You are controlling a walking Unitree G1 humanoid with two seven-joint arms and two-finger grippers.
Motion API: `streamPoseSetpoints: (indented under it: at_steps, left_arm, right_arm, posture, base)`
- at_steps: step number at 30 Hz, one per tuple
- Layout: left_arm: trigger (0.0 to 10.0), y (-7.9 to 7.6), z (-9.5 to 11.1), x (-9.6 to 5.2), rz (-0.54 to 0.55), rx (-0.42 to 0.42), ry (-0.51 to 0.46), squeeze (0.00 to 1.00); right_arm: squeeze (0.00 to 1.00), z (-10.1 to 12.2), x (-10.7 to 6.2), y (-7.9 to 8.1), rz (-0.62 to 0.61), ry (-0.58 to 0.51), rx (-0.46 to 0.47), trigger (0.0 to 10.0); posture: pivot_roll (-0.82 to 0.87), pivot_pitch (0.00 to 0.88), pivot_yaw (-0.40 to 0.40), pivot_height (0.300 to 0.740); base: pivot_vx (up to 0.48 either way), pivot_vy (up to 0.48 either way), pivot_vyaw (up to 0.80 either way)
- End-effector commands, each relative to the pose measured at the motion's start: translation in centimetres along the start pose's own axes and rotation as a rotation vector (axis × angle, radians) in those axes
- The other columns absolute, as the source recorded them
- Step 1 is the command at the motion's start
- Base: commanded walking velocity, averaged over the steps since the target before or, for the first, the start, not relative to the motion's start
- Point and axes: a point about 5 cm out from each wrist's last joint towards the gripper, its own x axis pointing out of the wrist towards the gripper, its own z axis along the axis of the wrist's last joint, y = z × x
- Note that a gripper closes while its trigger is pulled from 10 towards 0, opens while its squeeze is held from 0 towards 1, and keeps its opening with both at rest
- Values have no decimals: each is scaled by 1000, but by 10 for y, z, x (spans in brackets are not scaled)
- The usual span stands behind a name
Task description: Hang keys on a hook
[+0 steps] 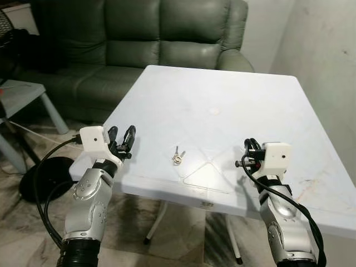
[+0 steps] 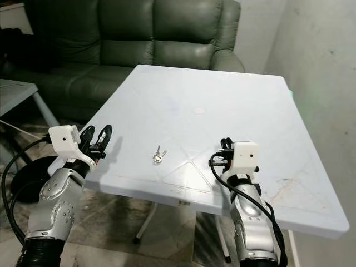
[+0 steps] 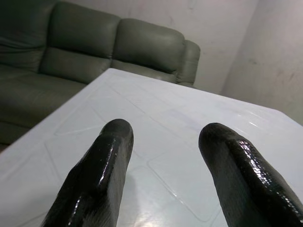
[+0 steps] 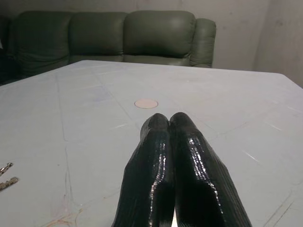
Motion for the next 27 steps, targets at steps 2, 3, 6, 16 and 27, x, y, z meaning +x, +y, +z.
streamPoseSetpoints:
  at_steps: [2,3,6,16,27]
  left_arm:
    - [10000,1,-1,2,12,6,10,0]
    - [10000,1,-2,2,15,4,14,0]
    - [10000,0,-3,3,31,-22,6,0]
    - [10000,2,-6,4,74,-16,35,0]
    - [10000,0,-6,4,79,-18,32,0]
  right_arm:
    - [0,-1,2,3,10,9,-1,10000]
    - [0,-1,2,3,12,9,-1,10000]
    - [0,-1,2,5,18,11,-3,10000]
    - [0,-1,2,5,29,15,-12,10000]
    - [0,0,4,5,43,11,-23,10000]
  posture:
    - [139,0,18,740]
    - [139,0,18,740]
    - [139,0,16,740]
    - [143,0,11,740]
    - [146,0,7,740]
  base:
    - [0,-480,-700]
    - [0,-480,-706]
    - [0,-260,-702]
    - [0,0,-704]
    - [0,0,-700]
